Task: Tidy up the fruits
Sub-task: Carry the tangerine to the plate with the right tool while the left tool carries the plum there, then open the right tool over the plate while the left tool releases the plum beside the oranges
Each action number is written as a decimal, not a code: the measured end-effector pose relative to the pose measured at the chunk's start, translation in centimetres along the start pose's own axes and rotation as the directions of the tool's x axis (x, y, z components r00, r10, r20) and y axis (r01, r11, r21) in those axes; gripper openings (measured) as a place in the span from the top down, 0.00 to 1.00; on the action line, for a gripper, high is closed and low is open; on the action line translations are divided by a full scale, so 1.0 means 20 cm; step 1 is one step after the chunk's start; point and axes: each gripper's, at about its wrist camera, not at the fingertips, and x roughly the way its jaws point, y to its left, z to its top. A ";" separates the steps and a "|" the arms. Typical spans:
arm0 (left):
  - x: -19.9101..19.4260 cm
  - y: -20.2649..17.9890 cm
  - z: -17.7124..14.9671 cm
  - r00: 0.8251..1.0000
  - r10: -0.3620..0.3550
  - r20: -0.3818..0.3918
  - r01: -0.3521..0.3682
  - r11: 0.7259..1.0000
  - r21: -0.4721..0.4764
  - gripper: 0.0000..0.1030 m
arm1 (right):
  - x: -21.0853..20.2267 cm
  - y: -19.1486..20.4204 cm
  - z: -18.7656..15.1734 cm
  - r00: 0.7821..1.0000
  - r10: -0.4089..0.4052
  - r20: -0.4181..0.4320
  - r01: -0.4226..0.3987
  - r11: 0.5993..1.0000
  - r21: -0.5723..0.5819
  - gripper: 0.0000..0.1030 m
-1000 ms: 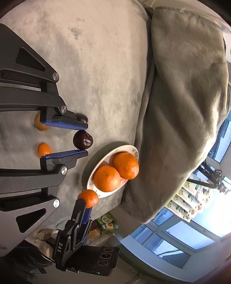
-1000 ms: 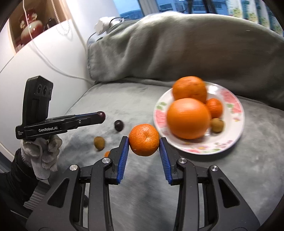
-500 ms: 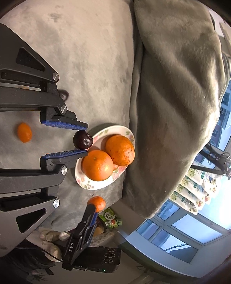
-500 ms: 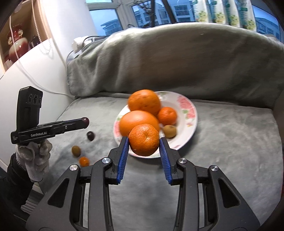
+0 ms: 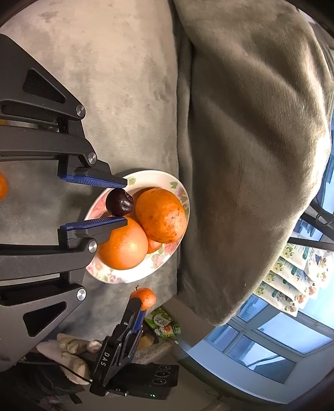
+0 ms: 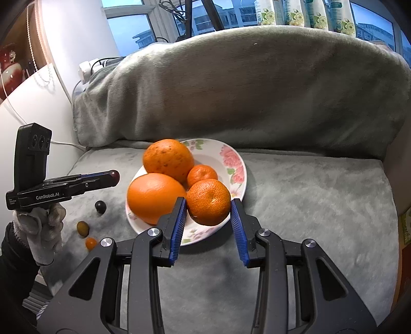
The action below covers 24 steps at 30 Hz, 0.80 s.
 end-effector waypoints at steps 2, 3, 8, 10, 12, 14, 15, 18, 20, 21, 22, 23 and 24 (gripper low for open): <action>0.01 0.00 0.01 1.000 0.012 0.000 -0.012 1.000 0.009 0.80 | 0.01 0.00 0.02 1.000 -0.012 -0.002 0.012 1.000 -0.011 0.64; 0.02 -0.01 0.01 1.000 0.027 0.002 -0.027 0.999 0.019 0.80 | 0.02 0.00 0.02 1.000 -0.015 -0.003 0.015 1.000 -0.015 0.64; 0.04 -0.06 0.01 0.994 0.109 0.026 -0.112 0.988 0.108 0.80 | 0.05 0.01 0.05 1.000 -0.030 -0.010 0.029 0.999 -0.036 0.64; 0.05 -0.07 0.01 0.993 0.114 0.029 -0.116 0.986 0.118 0.80 | 0.06 0.01 0.05 0.999 -0.032 -0.014 0.032 0.999 -0.043 0.64; 0.06 -0.08 0.02 0.991 0.127 0.033 -0.130 0.983 0.128 0.80 | 0.07 0.02 0.06 0.999 -0.036 -0.018 0.035 0.998 -0.049 0.64; 0.06 -0.08 0.02 0.990 0.137 0.036 -0.140 0.981 0.137 0.80 | 0.09 0.02 0.07 0.999 -0.046 -0.023 0.044 0.997 -0.058 0.64; 0.07 -0.08 0.02 0.989 0.141 0.037 -0.145 0.979 0.144 0.80 | 0.10 0.02 0.07 0.998 -0.050 -0.026 0.048 0.997 -0.063 0.64; 0.07 -0.10 0.02 0.989 0.146 0.038 -0.151 0.976 0.159 0.80 | 0.12 0.02 0.07 0.998 -0.057 -0.031 0.054 0.996 -0.067 0.64; 0.08 -0.11 0.03 0.989 0.144 0.037 -0.148 0.976 0.158 0.80 | 0.13 0.02 0.07 0.997 -0.063 -0.035 0.061 0.996 -0.066 0.64; 0.09 -0.11 0.03 0.989 0.145 0.037 -0.149 0.976 0.158 0.80 | 0.14 0.01 0.07 0.997 -0.067 -0.039 0.064 0.996 -0.064 0.64; 0.09 -0.11 0.03 0.989 0.144 0.035 -0.148 0.976 0.157 0.80 | 0.15 0.01 0.07 0.997 -0.069 -0.041 0.067 0.996 -0.064 0.64; 0.09 -0.10 0.04 0.989 0.142 0.034 -0.146 0.977 0.155 0.80 | 0.16 0.00 0.08 0.996 -0.073 -0.043 0.070 0.996 -0.063 0.64; 0.09 -0.10 0.04 0.990 0.138 0.030 -0.141 0.979 0.150 0.80 | 0.16 0.00 0.08 0.996 -0.074 -0.045 0.071 0.996 -0.061 0.64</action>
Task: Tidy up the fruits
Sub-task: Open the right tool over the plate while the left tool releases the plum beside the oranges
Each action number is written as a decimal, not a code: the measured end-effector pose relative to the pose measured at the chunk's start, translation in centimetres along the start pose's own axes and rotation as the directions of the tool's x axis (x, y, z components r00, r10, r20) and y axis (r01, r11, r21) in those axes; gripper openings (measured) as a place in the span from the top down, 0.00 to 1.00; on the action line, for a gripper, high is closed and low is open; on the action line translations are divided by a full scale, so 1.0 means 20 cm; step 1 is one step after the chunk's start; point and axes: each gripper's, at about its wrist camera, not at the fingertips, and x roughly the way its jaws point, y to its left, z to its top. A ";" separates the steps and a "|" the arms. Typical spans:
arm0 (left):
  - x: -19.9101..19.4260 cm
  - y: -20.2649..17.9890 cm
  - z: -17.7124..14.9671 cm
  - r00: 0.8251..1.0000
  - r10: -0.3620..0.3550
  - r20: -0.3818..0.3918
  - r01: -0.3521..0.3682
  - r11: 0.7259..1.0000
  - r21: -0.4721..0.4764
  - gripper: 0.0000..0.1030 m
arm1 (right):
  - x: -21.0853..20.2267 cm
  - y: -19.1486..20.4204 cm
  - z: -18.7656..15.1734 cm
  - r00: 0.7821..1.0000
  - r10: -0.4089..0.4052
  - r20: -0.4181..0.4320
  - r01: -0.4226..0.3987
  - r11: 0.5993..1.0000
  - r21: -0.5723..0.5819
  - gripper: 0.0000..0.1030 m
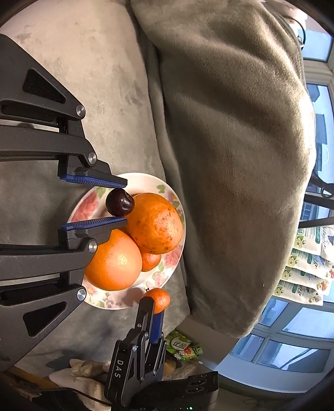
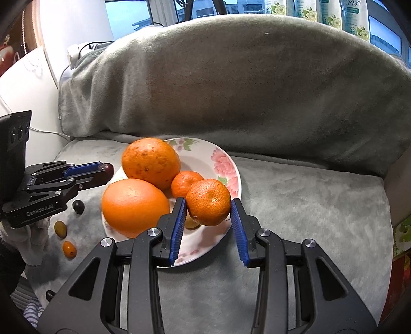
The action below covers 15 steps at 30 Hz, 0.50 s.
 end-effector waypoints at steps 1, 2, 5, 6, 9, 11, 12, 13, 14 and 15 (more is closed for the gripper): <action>0.00 0.01 0.00 1.000 -0.009 -0.004 0.009 1.000 -0.008 0.80 | 0.01 0.00 0.00 1.000 0.001 -0.003 -0.001 1.000 0.001 0.64; 0.01 0.01 0.01 1.000 -0.012 -0.006 0.012 1.000 -0.013 0.80 | 0.01 -0.01 0.00 1.000 0.001 -0.005 -0.001 1.000 0.002 0.64; 0.02 0.02 0.00 1.000 -0.016 -0.012 0.016 1.000 -0.022 0.80 | 0.02 -0.01 0.01 1.000 -0.005 -0.008 0.005 1.000 0.001 0.64; 0.02 0.02 0.00 1.000 -0.020 -0.015 0.020 0.999 -0.027 0.80 | 0.03 -0.01 0.01 1.000 -0.005 -0.009 0.005 1.000 0.002 0.64; 0.03 0.03 0.00 1.000 -0.023 -0.019 0.022 0.999 -0.031 0.79 | 0.04 -0.01 0.01 1.000 -0.006 -0.010 0.006 1.000 0.002 0.64; 0.03 0.04 0.00 0.999 -0.026 -0.022 0.025 0.999 -0.035 0.79 | 0.04 -0.01 0.02 1.000 -0.005 -0.009 0.005 1.000 0.002 0.64; 0.03 0.04 0.00 0.999 -0.026 -0.022 0.025 0.999 -0.036 0.79 | 0.04 -0.01 0.02 1.000 -0.004 -0.010 0.004 1.000 0.001 0.64; 0.03 0.04 0.00 0.999 -0.029 -0.021 0.028 0.999 -0.037 0.79 | 0.04 -0.01 0.02 1.000 -0.007 -0.011 0.007 1.000 0.001 0.64; 0.03 0.04 0.00 0.999 -0.033 -0.022 0.032 0.999 -0.038 0.79 | 0.04 -0.01 0.02 1.000 -0.008 -0.009 0.008 1.000 0.003 0.64; 0.03 0.04 0.00 0.999 -0.038 -0.022 0.037 0.999 -0.038 0.79 | 0.04 -0.02 0.02 1.000 -0.010 -0.007 0.010 1.000 0.006 0.64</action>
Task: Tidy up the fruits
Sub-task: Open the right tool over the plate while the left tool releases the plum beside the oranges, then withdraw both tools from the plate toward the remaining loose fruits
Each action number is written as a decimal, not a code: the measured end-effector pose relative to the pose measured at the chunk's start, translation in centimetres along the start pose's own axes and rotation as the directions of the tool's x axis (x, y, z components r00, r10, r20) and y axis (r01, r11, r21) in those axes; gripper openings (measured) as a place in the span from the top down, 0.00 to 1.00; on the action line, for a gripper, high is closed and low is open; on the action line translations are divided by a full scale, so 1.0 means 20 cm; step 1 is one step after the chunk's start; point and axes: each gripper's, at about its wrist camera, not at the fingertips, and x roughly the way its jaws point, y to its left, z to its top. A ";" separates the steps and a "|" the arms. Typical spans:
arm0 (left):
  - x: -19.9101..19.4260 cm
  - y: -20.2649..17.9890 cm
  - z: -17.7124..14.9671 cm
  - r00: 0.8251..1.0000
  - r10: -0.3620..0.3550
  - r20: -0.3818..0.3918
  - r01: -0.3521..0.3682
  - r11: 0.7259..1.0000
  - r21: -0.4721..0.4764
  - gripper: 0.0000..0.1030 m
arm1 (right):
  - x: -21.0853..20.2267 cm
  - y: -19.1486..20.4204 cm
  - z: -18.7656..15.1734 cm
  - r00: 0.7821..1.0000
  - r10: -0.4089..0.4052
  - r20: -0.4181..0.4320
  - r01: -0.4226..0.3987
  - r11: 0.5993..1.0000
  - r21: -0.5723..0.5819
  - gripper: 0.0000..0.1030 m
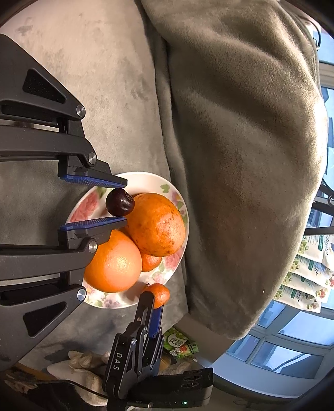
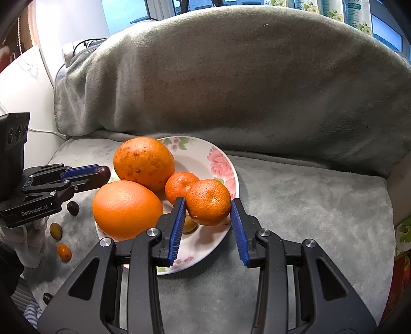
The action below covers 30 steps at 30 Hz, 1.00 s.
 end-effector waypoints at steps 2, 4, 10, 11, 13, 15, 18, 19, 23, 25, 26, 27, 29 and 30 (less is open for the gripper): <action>0.00 0.00 0.00 1.000 -0.003 0.001 0.003 1.000 0.002 0.79 | 0.00 0.00 0.01 1.000 0.004 0.002 -0.004 1.000 0.006 0.63; -0.01 0.00 0.00 1.000 -0.007 0.005 0.007 1.000 -0.001 0.79 | 0.00 -0.01 0.01 1.000 0.008 0.004 -0.008 1.000 0.011 0.62; -0.02 0.01 0.01 1.000 -0.019 0.011 0.020 1.000 -0.009 0.58 | -0.05 0.00 0.01 0.999 0.011 0.047 -0.011 1.000 0.004 0.35; -0.03 0.01 0.01 1.000 -0.020 0.013 0.020 1.000 -0.010 0.52 | -0.06 0.01 0.01 0.999 0.009 0.049 -0.009 1.000 0.003 0.32; -0.03 0.01 0.01 1.000 -0.025 0.017 0.025 1.000 -0.019 0.45 | -0.07 0.01 0.02 0.998 0.002 0.056 -0.002 1.000 0.003 0.25; -0.05 0.01 0.02 0.999 -0.025 0.031 0.026 0.999 -0.023 0.39 | -0.09 0.01 0.02 0.998 0.000 0.060 -0.001 1.000 0.004 0.22; -0.07 0.00 0.02 0.999 -0.012 0.042 0.012 1.000 -0.007 0.32 | -0.09 0.01 0.02 0.998 -0.006 0.055 0.006 1.000 0.008 0.22; -0.08 0.00 0.02 0.999 -0.007 0.041 0.008 1.000 -0.003 0.31 | -0.09 0.01 0.02 0.999 -0.010 0.053 0.010 1.000 0.008 0.22; -0.11 -0.02 0.02 0.998 0.021 0.056 -0.021 1.000 0.016 0.31 | -0.11 0.01 0.01 0.998 -0.026 0.056 0.025 1.000 0.010 0.17; -0.13 -0.03 0.01 0.998 0.024 0.064 -0.025 1.000 0.018 0.31 | -0.13 0.01 0.01 0.997 -0.029 0.071 0.028 1.000 0.012 0.13; -0.14 -0.03 0.01 0.997 0.025 0.068 -0.026 0.999 0.021 0.31 | -0.14 0.02 0.01 0.997 -0.032 0.077 0.031 0.999 0.011 0.13; -0.16 -0.04 0.01 0.997 0.027 0.073 -0.029 0.999 0.027 0.31 | -0.15 0.02 0.01 0.996 -0.033 0.080 0.033 0.999 0.009 0.13; -0.18 -0.05 0.01 0.996 0.030 0.079 -0.033 0.999 0.037 0.31 | -0.17 0.03 0.01 0.996 -0.037 0.086 0.036 0.999 0.007 0.13; -0.19 -0.06 0.00 0.996 0.030 0.085 -0.034 0.998 0.044 0.31 | -0.18 0.04 0.01 0.995 -0.041 0.089 0.041 0.999 0.006 0.13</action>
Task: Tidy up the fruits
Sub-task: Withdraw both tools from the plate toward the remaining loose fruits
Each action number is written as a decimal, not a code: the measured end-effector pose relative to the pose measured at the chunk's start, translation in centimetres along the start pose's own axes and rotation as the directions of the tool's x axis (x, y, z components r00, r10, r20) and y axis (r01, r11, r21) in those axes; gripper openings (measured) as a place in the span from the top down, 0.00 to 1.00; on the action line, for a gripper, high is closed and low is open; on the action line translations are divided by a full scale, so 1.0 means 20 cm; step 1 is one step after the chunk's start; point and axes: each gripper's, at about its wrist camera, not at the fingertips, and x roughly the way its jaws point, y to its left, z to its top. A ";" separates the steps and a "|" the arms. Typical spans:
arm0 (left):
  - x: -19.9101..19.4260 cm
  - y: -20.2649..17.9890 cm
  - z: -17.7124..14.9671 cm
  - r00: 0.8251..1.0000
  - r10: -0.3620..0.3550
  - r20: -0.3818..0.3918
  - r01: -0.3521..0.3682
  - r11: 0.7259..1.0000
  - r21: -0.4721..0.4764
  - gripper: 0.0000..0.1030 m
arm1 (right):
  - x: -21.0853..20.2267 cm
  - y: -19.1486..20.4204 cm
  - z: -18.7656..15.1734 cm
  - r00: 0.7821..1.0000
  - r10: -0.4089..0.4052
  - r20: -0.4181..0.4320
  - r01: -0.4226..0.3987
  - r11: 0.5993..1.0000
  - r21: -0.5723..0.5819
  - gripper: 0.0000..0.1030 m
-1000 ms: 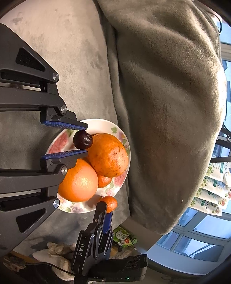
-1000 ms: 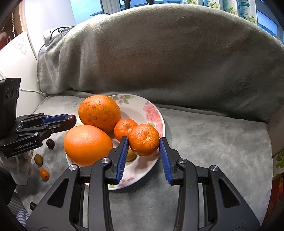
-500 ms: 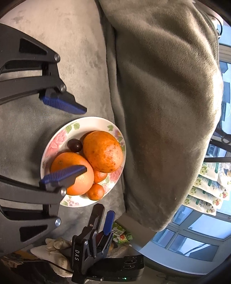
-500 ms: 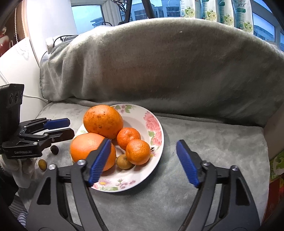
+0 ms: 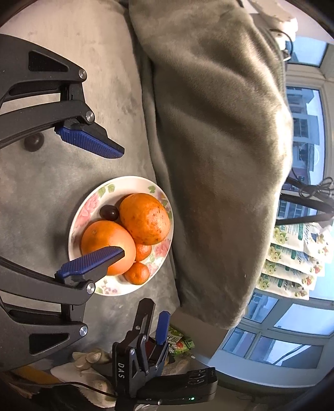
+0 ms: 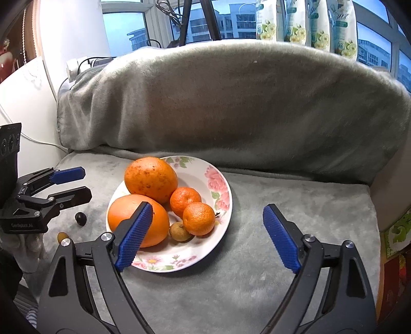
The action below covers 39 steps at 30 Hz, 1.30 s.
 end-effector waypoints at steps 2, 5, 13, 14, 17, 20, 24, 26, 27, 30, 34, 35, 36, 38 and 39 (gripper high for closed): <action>-0.03 -0.01 0.00 1.000 0.003 0.009 -0.003 1.000 0.008 0.31 | -0.02 0.01 0.00 1.000 -0.009 0.006 0.009 1.000 -0.005 0.13; -0.08 -0.02 -0.01 1.000 0.007 0.027 -0.007 1.000 0.015 0.31 | -0.05 0.04 -0.01 1.000 -0.018 0.011 0.018 1.000 -0.014 0.13; -0.22 -0.02 -0.05 0.998 0.022 0.066 -0.025 0.999 0.036 0.31 | -0.13 0.13 -0.05 1.000 -0.021 0.008 0.022 0.999 -0.044 0.12; -0.24 -0.02 -0.06 0.997 0.027 0.068 -0.030 0.999 0.037 0.31 | -0.15 0.14 -0.06 1.000 -0.021 0.011 0.021 0.999 -0.046 0.12; -0.28 0.00 -0.08 0.996 0.039 0.074 -0.042 0.998 0.039 0.31 | -0.20 0.19 -0.08 1.000 -0.007 0.027 0.008 0.999 -0.052 0.12; -0.31 0.01 -0.10 0.996 0.047 0.078 -0.050 0.998 0.037 0.31 | -0.25 0.24 -0.10 0.999 0.005 0.047 -0.002 0.998 -0.060 0.12; -0.35 0.06 -0.13 0.995 0.063 0.077 -0.065 0.997 0.030 0.31 | -0.31 0.31 -0.13 0.997 0.026 0.068 -0.021 0.997 -0.069 0.12; -0.37 0.09 -0.15 0.995 0.070 0.074 -0.072 0.997 0.016 0.31 | -0.34 0.35 -0.15 0.996 0.045 0.075 -0.039 0.996 -0.075 0.12; -0.38 0.12 -0.16 0.995 0.074 0.073 -0.074 0.997 0.006 0.31 | -0.35 0.37 -0.17 0.995 0.060 0.076 -0.054 0.995 -0.078 0.12; -0.40 0.20 -0.20 0.995 0.081 0.063 -0.079 0.996 -0.030 0.31 | -0.38 0.43 -0.20 0.994 0.081 0.075 -0.073 0.993 -0.096 0.12; -0.41 0.28 -0.27 0.995 0.087 0.048 -0.083 0.994 -0.073 0.31 | -0.40 0.53 -0.25 0.990 0.123 0.062 -0.114 0.985 -0.129 0.12; -0.42 0.30 -0.29 0.995 0.087 0.043 -0.084 0.993 -0.081 0.31 | -0.40 0.56 -0.26 0.989 0.136 0.053 -0.128 0.982 -0.136 0.12; -0.42 0.31 -0.31 0.995 0.088 0.037 -0.085 0.993 -0.087 0.31 | -0.40 0.58 -0.28 0.988 0.145 0.047 -0.137 0.980 -0.142 0.12; -0.42 0.33 -0.35 0.996 0.088 0.023 -0.085 0.992 -0.095 0.31 | -0.39 0.63 -0.30 0.985 0.169 0.028 -0.162 0.974 -0.160 0.13; -0.42 0.34 -0.37 0.996 0.085 0.016 -0.083 0.992 -0.098 0.31 | -0.38 0.65 -0.32 0.984 0.179 0.021 -0.173 0.971 -0.166 0.13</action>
